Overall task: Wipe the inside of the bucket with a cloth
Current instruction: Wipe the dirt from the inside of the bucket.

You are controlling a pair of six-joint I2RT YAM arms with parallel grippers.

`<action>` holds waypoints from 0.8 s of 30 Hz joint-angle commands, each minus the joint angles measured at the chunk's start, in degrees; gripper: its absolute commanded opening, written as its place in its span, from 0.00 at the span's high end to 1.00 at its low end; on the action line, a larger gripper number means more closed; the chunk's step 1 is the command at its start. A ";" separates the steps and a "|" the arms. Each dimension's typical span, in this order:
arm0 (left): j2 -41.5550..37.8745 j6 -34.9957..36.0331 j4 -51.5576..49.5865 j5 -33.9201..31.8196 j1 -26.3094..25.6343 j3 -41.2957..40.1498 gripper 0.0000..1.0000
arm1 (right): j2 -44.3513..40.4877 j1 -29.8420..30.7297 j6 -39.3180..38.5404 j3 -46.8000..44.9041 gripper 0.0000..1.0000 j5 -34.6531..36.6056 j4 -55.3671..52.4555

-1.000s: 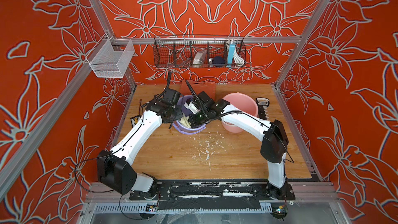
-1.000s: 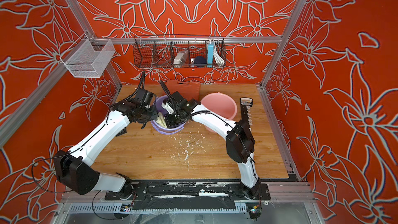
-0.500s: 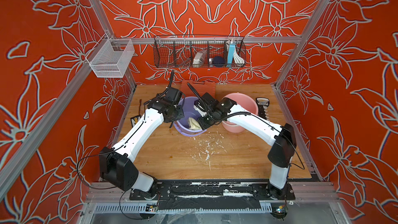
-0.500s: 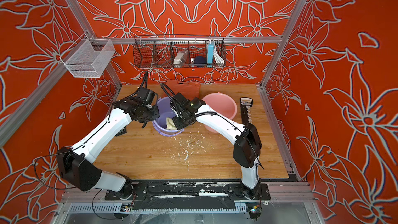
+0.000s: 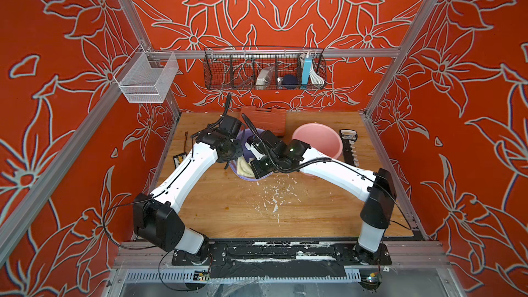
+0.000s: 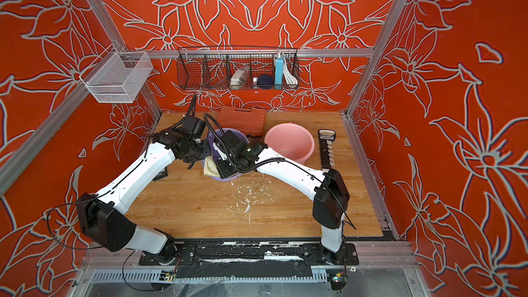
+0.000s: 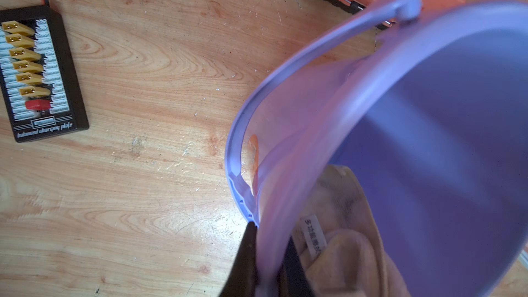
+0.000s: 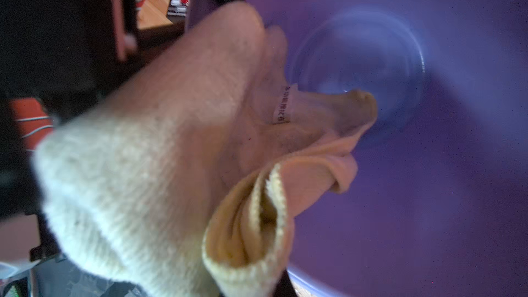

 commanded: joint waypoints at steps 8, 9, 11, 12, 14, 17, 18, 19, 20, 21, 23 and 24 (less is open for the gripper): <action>0.64 -3.39 4.63 -0.39 0.46 0.86 1.00 | -0.99 2.42 4.46 -8.28 1.00 -1.94 3.95; 0.84 -3.28 4.50 -0.38 0.50 1.16 1.00 | -1.99 2.44 4.25 -9.80 1.00 -0.70 3.45; 1.33 -3.11 3.95 -0.63 0.55 1.98 1.00 | -4.47 2.42 4.23 -13.67 1.00 2.08 3.40; 1.61 -3.03 3.79 -0.65 0.57 2.33 1.00 | -5.85 2.42 4.13 -15.49 1.00 3.82 3.30; 1.98 -3.04 3.53 -0.43 0.70 2.93 1.00 | -7.94 2.42 3.57 -18.01 1.00 6.85 2.55; 2.89 -3.11 2.93 0.34 0.80 3.95 1.00 | -10.35 2.43 3.04 -20.30 1.00 10.97 1.19; 3.25 -3.19 2.27 0.49 0.87 4.50 1.00 | -11.08 2.43 2.90 -20.78 1.00 12.53 0.92; 3.51 -3.11 2.08 0.70 0.83 4.73 1.00 | -11.35 2.42 2.75 -20.78 1.00 14.14 -0.01; 3.53 -3.04 2.10 0.96 0.95 4.74 1.00 | -11.52 2.42 2.61 -20.53 1.00 16.15 -1.27; 3.45 -3.08 2.12 1.10 0.95 4.74 1.00 | -11.52 2.30 2.50 -20.06 1.00 18.17 -2.56; 3.22 -2.86 2.13 1.35 0.95 4.58 1.00 | -11.19 1.96 1.92 -19.10 1.00 21.25 -4.44; 3.08 -2.73 2.18 1.54 0.94 4.49 1.00 | -11.17 1.43 1.85 -18.56 1.00 22.17 -4.76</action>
